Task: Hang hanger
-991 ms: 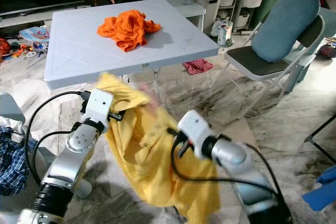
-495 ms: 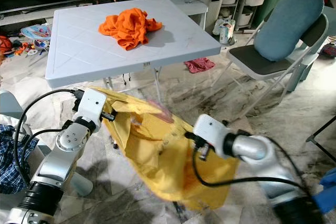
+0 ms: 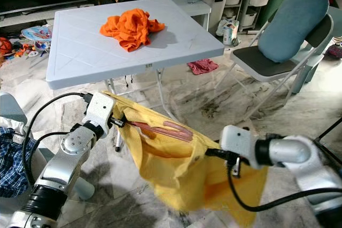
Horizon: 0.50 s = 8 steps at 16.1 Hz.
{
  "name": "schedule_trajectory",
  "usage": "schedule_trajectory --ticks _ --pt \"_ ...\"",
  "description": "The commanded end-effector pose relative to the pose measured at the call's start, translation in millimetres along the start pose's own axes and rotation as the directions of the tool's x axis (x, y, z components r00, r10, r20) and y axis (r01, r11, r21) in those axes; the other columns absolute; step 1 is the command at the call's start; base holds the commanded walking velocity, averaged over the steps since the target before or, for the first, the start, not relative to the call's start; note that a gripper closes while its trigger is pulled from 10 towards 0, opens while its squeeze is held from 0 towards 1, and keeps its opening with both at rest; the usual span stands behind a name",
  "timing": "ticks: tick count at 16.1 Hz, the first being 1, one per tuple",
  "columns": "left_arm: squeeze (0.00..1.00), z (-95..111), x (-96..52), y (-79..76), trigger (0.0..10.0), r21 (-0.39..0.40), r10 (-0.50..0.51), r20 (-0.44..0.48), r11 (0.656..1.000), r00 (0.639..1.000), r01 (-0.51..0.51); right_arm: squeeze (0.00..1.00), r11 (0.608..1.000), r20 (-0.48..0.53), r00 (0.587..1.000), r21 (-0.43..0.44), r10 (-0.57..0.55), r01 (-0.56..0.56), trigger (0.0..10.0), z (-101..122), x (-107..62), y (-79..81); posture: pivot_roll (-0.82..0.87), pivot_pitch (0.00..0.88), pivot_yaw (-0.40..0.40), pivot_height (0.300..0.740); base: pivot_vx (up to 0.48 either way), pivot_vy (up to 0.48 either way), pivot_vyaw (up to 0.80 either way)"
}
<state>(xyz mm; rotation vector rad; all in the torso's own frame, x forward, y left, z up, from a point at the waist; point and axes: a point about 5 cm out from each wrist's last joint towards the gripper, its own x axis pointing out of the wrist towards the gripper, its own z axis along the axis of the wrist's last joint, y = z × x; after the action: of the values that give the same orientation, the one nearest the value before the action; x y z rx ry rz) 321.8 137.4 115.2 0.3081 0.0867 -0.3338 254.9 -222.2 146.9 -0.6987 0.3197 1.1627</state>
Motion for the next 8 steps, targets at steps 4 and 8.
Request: schedule_trajectory --ticks 4,8 --pt "0.00 -2 -5.3 15.2 10.0 -0.075 0.010 -0.024 0.997 1.000 -0.012 0.00 0.998 0.100 0.994 0.033 0.048 -0.052 10.0 16 -43.8 -3.8 -0.10 0.000 0.022 0.740 0.000 0.000 0.00" --pt "0.00 -5 -2.6 6.7 10.0 -0.171 -0.066 -0.044 0.984 0.997 0.057 0.00 0.999 0.118 0.993 0.039 0.015 -0.020 10.0 24 -63.8 -14.3 -0.12 0.000 0.030 0.740 0.000 0.000 0.00"
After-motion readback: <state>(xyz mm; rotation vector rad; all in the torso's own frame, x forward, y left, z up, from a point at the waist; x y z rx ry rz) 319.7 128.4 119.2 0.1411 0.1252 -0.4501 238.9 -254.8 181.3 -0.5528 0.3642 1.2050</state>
